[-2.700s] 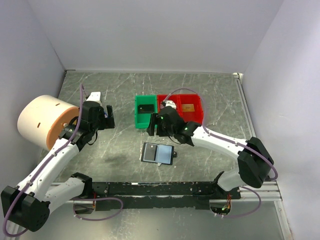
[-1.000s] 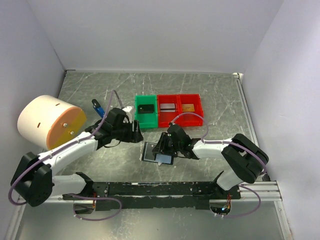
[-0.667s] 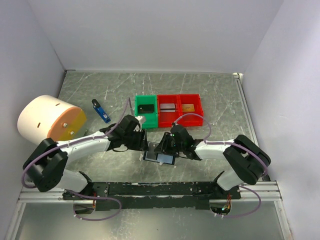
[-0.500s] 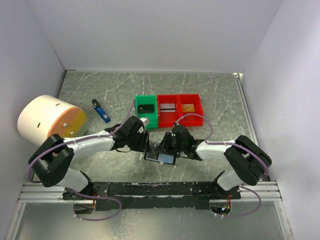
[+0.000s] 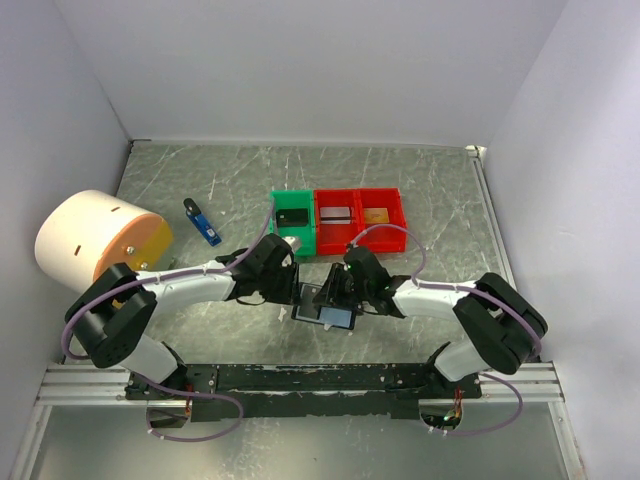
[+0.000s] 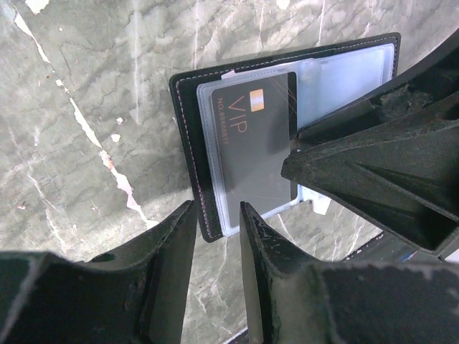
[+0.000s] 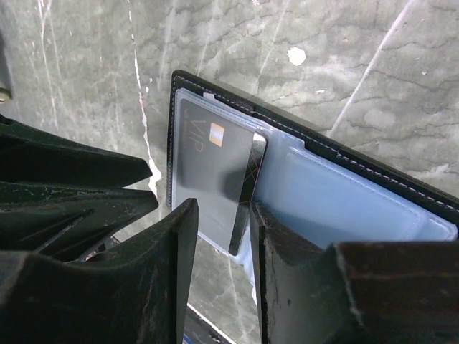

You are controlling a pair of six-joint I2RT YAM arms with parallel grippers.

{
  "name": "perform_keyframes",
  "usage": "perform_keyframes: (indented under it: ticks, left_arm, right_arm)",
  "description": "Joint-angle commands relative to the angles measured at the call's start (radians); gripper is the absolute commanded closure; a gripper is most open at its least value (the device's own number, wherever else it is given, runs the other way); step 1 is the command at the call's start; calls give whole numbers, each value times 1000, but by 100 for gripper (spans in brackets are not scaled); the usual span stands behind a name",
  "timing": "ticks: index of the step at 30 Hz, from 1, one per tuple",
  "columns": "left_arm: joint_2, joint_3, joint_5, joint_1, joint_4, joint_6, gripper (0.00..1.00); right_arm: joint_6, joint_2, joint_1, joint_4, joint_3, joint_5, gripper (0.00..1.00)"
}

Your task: Take the credit cards out of the card holder

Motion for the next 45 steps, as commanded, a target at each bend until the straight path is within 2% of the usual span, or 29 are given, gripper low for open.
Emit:
perform_keyframes:
  ticks: [1,10,20,30,36,41,45]
  left_arm:
    - [-8,25,-21,-7,30,-11,58]
    - [-1,39,18,-8,68,-5,57]
    - [90,84,44,-21,68,21,60]
    - [138,58,-44,-54,26,22,70]
    - [140,51,-66,-58,8,21,72]
    - [150,68,-71,-63,-11,26,73]
    - [144,74,-74,-65,-16,25,74]
  right_arm:
    - [-28,10,-8,-63,29,33,64]
    - [-24,41,-8,-77,10,62,64]
    - [-11,17,-9,-46,-13,48,66]
    - [-18,-53,-19,-108,26,63,65]
    - [-27,-46,-20,-162,37,115,65]
    - [-31,2,-21,-134,19,98,66]
    - [-19,25,-21,-59,-4,45,72]
